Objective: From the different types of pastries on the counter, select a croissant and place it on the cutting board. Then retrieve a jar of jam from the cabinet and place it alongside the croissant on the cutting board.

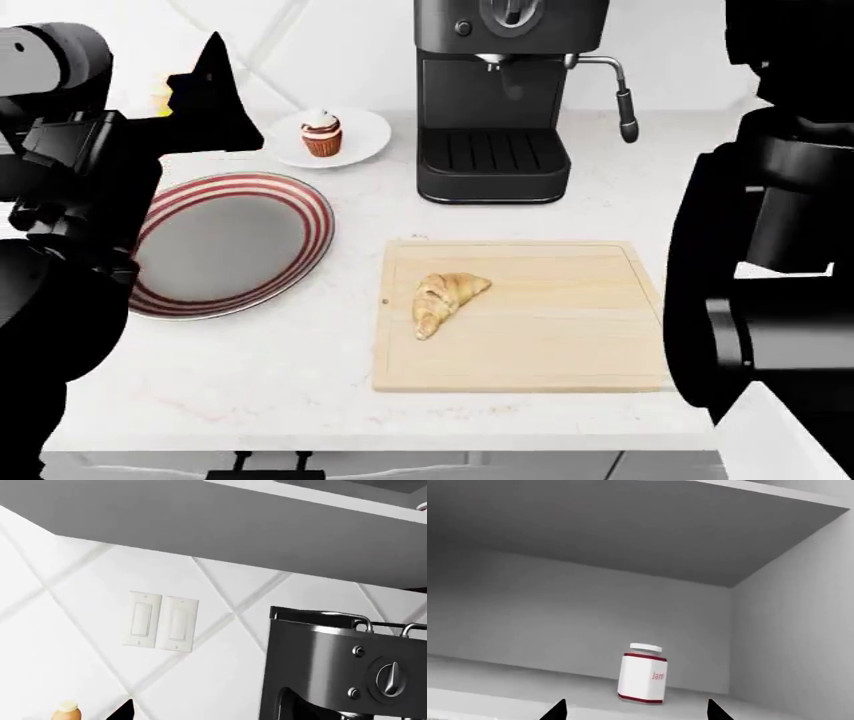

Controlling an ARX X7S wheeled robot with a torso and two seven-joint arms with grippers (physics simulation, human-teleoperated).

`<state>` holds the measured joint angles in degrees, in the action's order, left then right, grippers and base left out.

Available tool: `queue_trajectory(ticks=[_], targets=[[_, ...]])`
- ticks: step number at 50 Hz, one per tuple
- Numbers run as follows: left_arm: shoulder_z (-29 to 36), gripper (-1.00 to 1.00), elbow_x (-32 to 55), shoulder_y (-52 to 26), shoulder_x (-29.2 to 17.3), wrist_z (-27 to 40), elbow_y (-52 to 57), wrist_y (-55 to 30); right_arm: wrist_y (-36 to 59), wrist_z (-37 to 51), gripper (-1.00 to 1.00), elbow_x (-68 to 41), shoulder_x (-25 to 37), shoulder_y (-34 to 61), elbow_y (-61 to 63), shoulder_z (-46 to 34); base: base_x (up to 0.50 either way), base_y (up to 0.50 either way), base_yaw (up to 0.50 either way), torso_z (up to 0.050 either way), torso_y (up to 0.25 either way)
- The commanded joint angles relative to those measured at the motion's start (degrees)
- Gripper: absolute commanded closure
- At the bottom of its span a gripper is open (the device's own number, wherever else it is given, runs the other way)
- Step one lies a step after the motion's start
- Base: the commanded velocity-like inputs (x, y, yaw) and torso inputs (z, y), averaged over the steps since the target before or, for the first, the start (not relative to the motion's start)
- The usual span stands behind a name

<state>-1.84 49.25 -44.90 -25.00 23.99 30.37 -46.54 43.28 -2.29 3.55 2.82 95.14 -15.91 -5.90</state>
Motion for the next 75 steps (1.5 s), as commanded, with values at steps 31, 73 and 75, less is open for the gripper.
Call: queue_trajectory(ticks=[31, 73, 75], targets=[[3.1, -1.0, 0.2, -8.1, 1.1, -1.5, -6.8, -0.7, -8.4, -0.5, -1.0, -4.0, -0.4, 26.3, -59.1, 1.9, 0.0, 0.0, 0.0, 0.026, -0.004], [5.4, -1.0, -1.3, -8.2, 0.9, -3.1, -8.6, 1.3, -18.0, 1.7, -1.0, -6.0, -2.1, 38.1, -59.1, -9.0, 0.0, 0.0, 0.0, 0.0, 0.0], [5.4, -1.0, -1.2, -8.1, 0.8, -3.0, -8.6, 1.3, -16.1, 1.8, -1.0, -5.9, -1.5, 38.7, -59.1, -7.4, 0.04, 0.0, 0.0, 0.0, 0.0]])
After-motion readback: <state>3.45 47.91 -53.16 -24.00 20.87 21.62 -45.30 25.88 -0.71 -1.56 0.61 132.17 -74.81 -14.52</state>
